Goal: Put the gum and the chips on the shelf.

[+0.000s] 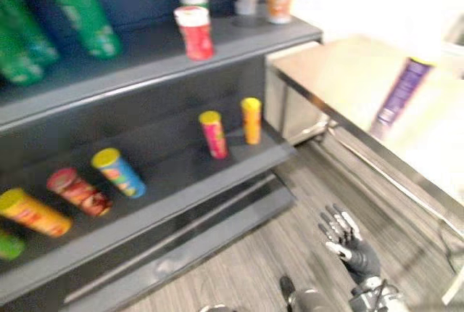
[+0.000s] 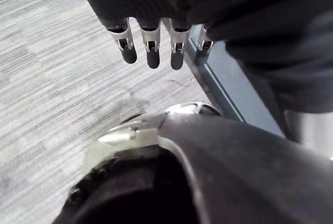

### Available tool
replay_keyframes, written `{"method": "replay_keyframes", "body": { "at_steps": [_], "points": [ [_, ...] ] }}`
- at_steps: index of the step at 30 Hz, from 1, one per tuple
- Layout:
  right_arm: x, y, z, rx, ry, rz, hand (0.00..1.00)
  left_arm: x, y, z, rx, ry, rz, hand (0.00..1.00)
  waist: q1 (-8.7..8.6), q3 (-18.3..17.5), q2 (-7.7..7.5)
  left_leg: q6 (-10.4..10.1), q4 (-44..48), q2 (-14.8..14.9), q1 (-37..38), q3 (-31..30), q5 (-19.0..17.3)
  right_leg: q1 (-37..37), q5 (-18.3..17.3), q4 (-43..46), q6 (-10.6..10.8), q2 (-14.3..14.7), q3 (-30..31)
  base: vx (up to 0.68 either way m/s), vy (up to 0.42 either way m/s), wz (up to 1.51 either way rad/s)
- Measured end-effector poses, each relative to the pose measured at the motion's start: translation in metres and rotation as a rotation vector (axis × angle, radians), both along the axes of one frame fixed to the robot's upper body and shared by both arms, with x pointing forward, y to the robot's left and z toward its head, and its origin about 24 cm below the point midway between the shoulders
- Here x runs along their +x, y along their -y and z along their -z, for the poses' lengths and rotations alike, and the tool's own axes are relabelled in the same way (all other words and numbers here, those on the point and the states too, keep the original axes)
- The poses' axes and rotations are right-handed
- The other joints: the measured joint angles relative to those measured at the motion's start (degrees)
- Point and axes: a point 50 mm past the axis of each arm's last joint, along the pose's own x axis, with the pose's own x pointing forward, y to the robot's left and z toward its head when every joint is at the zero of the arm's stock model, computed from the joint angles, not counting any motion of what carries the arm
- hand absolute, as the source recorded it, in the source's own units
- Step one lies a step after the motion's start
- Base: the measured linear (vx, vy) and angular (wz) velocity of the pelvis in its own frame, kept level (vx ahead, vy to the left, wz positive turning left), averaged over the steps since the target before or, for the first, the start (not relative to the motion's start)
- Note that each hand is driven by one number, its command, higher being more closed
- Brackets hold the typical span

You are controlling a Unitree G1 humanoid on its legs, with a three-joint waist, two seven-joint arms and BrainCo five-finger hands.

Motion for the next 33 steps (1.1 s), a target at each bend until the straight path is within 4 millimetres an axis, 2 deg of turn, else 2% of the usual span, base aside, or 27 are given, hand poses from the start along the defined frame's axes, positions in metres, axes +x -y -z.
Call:
{"method": "replay_keyframes", "body": {
  "at_steps": [1, 2, 3, 5, 6, 7, 8, 10, 11, 12, 14, 15, 17, 18, 19, 20, 22, 25, 27, 28, 29, 30, 31, 32, 33],
  "points": [
    [-0.003, -0.001, 0.002, 0.005, -0.015, 0.000, 0.00, 0.001, 0.000, 0.000, 0.003, -0.004, 0.022, 0.00, -0.14, 0.04, 0.39, 0.12, -0.17, 1.92, 0.28, 2.40, 0.11, -0.66, -0.49, 2.54, -0.84, -2.49, -5.36, -0.10, 0.042, -1.33],
    [-0.007, -0.001, 0.004, 0.008, -0.033, 0.005, 0.00, 0.006, -0.002, -0.001, 0.009, 0.000, 0.048, 0.00, -0.04, 0.16, 0.57, -0.29, -0.80, 3.50, 0.85, 4.39, 0.58, -0.65, -1.29, 6.80, -2.04, -4.96, -6.99, -0.08, 0.024, -1.04],
    [-0.008, -0.002, 0.005, 0.013, -0.039, 0.009, 0.00, 0.005, -0.004, -0.001, 0.016, -0.005, 0.071, 0.00, -0.11, 0.14, 0.31, -0.60, -1.34, 3.90, 0.90, 4.90, 1.03, -0.55, -1.69, 9.02, -2.61, -6.10, -7.09, -0.02, -0.013, -0.78],
    [-0.007, -0.002, 0.010, 0.024, -0.050, 0.016, 0.00, 0.014, -0.012, -0.004, 0.044, -0.004, 0.169, 0.00, -0.04, -0.03, -1.37, -1.31, -5.00, 4.40, 0.85, 8.04, 4.07, -0.50, -2.44, 16.08, -3.29, -11.60, -7.16, 0.04, -0.083, -0.70],
    [-0.004, -0.003, 0.011, 0.026, -0.048, 0.011, 0.00, 0.015, -0.013, -0.005, 0.047, -0.004, 0.180, 0.00, 0.02, -0.28, -1.82, -1.65, -5.58, 4.54, 0.78, 9.24, 4.74, -0.45, -2.27, 16.78, -3.50, -12.95, -7.54, 0.07, -0.145, -0.95],
    [0.002, -0.004, 0.013, 0.029, -0.042, 0.001, 0.00, 0.014, -0.017, -0.006, 0.054, -0.004, 0.183, 0.00, 0.22, -0.96, -2.86, -2.81, -6.08, 4.85, 0.66, 11.99, 5.81, -0.10, 0.10, 16.91, -4.44, -15.59, -9.16, 0.09, -0.212, -1.18],
    [0.010, -0.006, 0.015, 0.031, -0.034, -0.011, 0.00, 0.016, -0.019, -0.006, 0.062, -0.002, 0.187, 0.00, 0.54, -1.56, -3.90, -4.11, -4.77, 5.30, 0.53, 14.46, 6.25, 0.21, 4.25, 14.36, -5.08, -16.52, -11.93, 0.08, -0.230, -1.29],
    [0.018, -0.003, 0.021, 0.011, -0.045, -0.029, 0.00, 0.018, -0.013, -0.005, 0.055, -0.006, 0.222, 0.00, 1.23, -2.21, -1.85, -4.56, -6.77, 6.49, 1.52, 17.09, 8.28, -0.45, 5.03, 10.81, -6.00, -15.09, -17.69, 0.05, -0.189, -1.22],
    [0.018, -0.002, 0.022, 0.003, -0.050, -0.036, 0.00, 0.017, -0.011, -0.005, 0.053, -0.007, 0.230, 0.00, 1.26, -2.32, -1.50, -4.74, -7.74, 6.59, 2.32, 18.44, 8.84, -0.42, 5.10, 9.71, -6.05, -14.88, -19.31, 0.04, -0.178, -1.24],
    [0.018, 0.000, 0.024, -0.013, -0.061, -0.049, 0.00, 0.018, -0.008, -0.004, 0.045, -0.007, 0.240, 0.00, 1.45, -2.70, -0.82, -5.81, -9.44, 7.04, 3.30, 21.08, 9.63, -0.52, 5.06, 8.11, -5.91, -14.71, -22.76, 0.05, -0.183, -1.00],
    [0.018, 0.000, 0.025, -0.016, -0.063, -0.059, 0.00, 0.020, -0.006, -0.004, 0.041, 0.003, 0.253, 0.00, 1.26, -2.89, -1.23, -7.26, -10.35, 7.70, 4.81, 24.38, 10.62, -1.39, 3.43, 7.82, -2.55, -15.03, -29.67, 0.05, -0.227, -0.86],
    [0.018, -0.002, 0.025, -0.014, -0.061, -0.067, 0.00, 0.022, -0.007, -0.005, 0.042, 0.008, 0.254, 0.00, 1.38, -2.94, -1.47, -7.68, -10.34, 8.00, 4.97, 25.44, 10.92, -1.82, 2.83, 7.69, -1.82, -14.98, -31.47, 0.03, -0.269, -0.66],
    [0.019, -0.002, 0.027, -0.014, -0.069, -0.073, 0.00, 0.023, -0.006, -0.005, 0.040, 0.009, 0.253, 0.00, 1.35, -2.89, -1.52, -7.99, -10.48, 8.63, 5.33, 27.50, 12.00, -2.44, 1.24, 7.70, -2.33, -14.92, -35.74, 0.02, -0.201, -0.48],
    [0.018, 0.000, 0.030, -0.017, -0.079, -0.075, 0.00, 0.024, -0.007, -0.005, 0.038, 0.016, 0.244, 0.00, 1.25, -2.69, -1.63, -8.28, -10.32, 8.60, 6.07, 28.14, 12.25, -1.99, -0.81, 7.74, -2.74, -14.74, -37.45, 0.02, -0.207, -0.27],
    [0.017, 0.002, 0.030, -0.025, -0.082, -0.080, 0.00, 0.025, -0.006, -0.005, 0.035, 0.020, 0.236, 0.00, 1.06, -2.58, -1.42, -8.33, -9.88, 9.15, 5.75, 28.10, 12.40, -1.89, -2.72, 7.86, -2.89, -14.34, -37.43, 0.02, -0.207, -0.20],
    [0.017, 0.003, 0.030, -0.031, -0.083, -0.081, 0.00, 0.026, -0.004, -0.005, 0.032, 0.024, 0.234, 0.00, 0.81, -2.42, -1.16, -8.54, -9.63, 9.55, 5.73, 28.09, 12.55, -2.02, -3.20, 8.01, -2.78, -14.03, -37.43, 0.01, -0.172, -0.09],
    [0.017, 0.012, 0.029, -0.055, -0.084, -0.064, 0.00, 0.027, -0.004, -0.005, 0.030, 0.032, 0.228, 0.00, -0.44, -1.70, -0.37, -8.33, -9.09, 10.70, 4.80, 27.87, 13.78, -2.56, -5.11, 9.57, -3.25, -13.53, -37.91, 0.00, -0.177, 0.07],
    [0.016, 0.029, 0.027, -0.089, -0.083, 0.001, 0.00, 0.029, -0.006, -0.007, 0.032, 0.045, 0.199, 0.00, -0.27, -1.38, -0.37, -7.68, -7.50, 12.31, 4.97, 27.72, 14.30, -2.55, -7.45, 11.04, -3.79, -12.45, -37.65, 0.01, -0.157, -0.02],
    [0.017, 0.039, 0.024, -0.114, -0.077, 0.044, 0.00, 0.026, -0.011, -0.007, 0.033, 0.050, 0.140, 0.00, -0.13, -1.03, -0.90, -6.29, -3.85, 14.07, 4.52, 24.40, 15.29, -2.17, -8.15, 11.36, -4.49, -11.75, -36.80, 0.02, -0.147, -0.19],
    [0.020, 0.044, 0.021, -0.131, -0.064, 0.059, 0.00, 0.025, -0.016, -0.008, 0.040, 0.064, 0.078, 0.00, 0.20, -0.58, -1.51, -3.88, -0.37, 14.87, 2.58, 17.82, 16.89, -1.56, -8.45, 10.97, -4.99, -11.08, -35.64, 0.00, -0.175, -0.36],
    [0.023, 0.047, 0.019, -0.166, -0.050, 0.070, 0.00, 0.028, -0.022, -0.011, 0.041, 0.114, -0.008, 0.00, 0.57, 0.29, -2.63, -2.22, 4.18, 14.55, 0.14, 8.36, 16.07, -0.01, -9.10, 9.15, -6.15, -10.30, -34.38, -0.03, -0.108, -0.42],
    [0.026, 0.046, 0.018, -0.175, -0.043, 0.073, 0.00, 0.030, -0.023, -0.012, 0.035, 0.137, -0.051, 0.00, 1.05, 0.70, -3.18, -3.56, 5.51, 12.72, -1.33, 2.46, 12.74, 0.55, -9.16, 8.29, -6.26, -10.09, -33.27, -0.04, -0.065, -0.60],
    [0.031, 0.048, 0.015, -0.191, -0.027, 0.077, 0.00, 0.029, -0.022, -0.012, 0.023, 0.143, -0.088, 0.00, 1.89, 0.89, -3.41, -5.83, 5.92, 7.38, -3.15, -7.86, 7.20, 1.28, -9.20, 7.08, -6.43, -9.32, -30.02, -0.01, 0.019, -0.80],
    [0.034, 0.048, 0.013, -0.222, -0.017, 0.074, 0.00, 0.021, -0.021, -0.010, 0.006, 0.124, -0.131, 0.00, 2.59, 1.00, -3.38, -5.97, 4.61, 3.38, -4.09, -13.08, 4.69, 2.44, -9.15, 6.15, -6.52, -8.38, -27.77, 0.03, 0.024, -0.85],
    [0.033, 0.047, 0.014, -0.226, -0.019, 0.070, 0.00, 0.018, -0.021, -0.009, 0.003, 0.118, -0.144, 0.00, 3.14, 1.01, -3.26, -5.51, 3.18, 2.26, -4.28, -13.85, 4.52, 3.29, -8.92, 5.74, -6.86, -8.16, -27.53, 0.09, 0.050, -0.75]
  ]
}}
